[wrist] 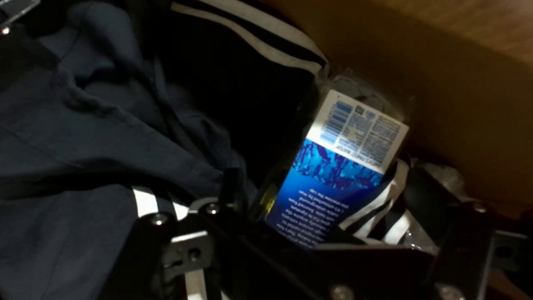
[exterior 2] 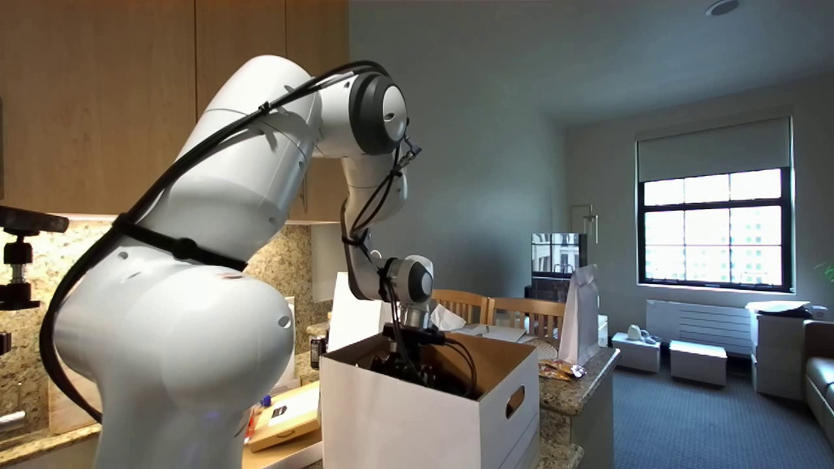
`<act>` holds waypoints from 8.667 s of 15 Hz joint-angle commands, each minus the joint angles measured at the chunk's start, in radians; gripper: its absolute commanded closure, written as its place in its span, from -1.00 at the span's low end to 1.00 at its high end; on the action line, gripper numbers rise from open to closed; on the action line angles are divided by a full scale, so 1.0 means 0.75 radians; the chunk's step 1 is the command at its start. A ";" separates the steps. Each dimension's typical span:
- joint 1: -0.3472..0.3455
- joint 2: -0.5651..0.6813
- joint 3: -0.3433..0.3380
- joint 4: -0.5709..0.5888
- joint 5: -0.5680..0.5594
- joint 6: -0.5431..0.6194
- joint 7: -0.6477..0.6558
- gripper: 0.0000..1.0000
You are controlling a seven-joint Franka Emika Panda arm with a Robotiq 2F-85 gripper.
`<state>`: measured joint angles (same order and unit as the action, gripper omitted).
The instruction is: Remove three bottles from the box
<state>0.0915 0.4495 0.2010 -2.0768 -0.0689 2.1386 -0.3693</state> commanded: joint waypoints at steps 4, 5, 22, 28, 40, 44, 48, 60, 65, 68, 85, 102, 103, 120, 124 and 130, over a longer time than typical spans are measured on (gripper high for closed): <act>-0.019 0.121 -0.006 0.057 0.029 0.068 -0.044 -1.00; -0.023 0.137 -0.007 0.062 0.032 0.079 -0.040 -1.00; -0.082 0.252 -0.017 0.124 0.079 0.074 -0.040 -1.00; -0.085 0.293 -0.018 0.156 0.079 0.082 -0.031 -0.46; -0.084 0.262 -0.021 0.123 0.086 0.094 -0.007 0.35; -0.067 0.156 -0.013 0.009 0.087 0.132 0.038 0.35; -0.051 0.012 -0.003 -0.111 0.084 0.102 0.071 0.35; 0.087 -0.421 -0.049 0.014 -0.170 -0.392 0.262 0.35; 0.104 -0.476 -0.035 0.256 -0.275 -0.704 0.233 0.35; 0.125 -0.475 -0.023 0.363 -0.313 -0.822 0.237 0.35; 0.129 -0.429 -0.045 0.508 -0.408 -1.030 0.204 0.35; 0.143 -0.384 -0.033 0.547 -0.457 -1.075 0.216 0.26; 0.144 -0.384 -0.032 0.547 -0.459 -1.073 0.221 0.31; 0.436 -0.337 0.196 0.516 -0.431 -0.978 0.509 0.37; 0.566 -0.267 0.256 0.544 -0.446 -0.846 0.752 0.37; 0.710 -0.050 0.216 0.655 -0.540 -0.763 0.905 0.37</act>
<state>0.5909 0.3133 0.3904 -1.6468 -0.4239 1.5486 0.2680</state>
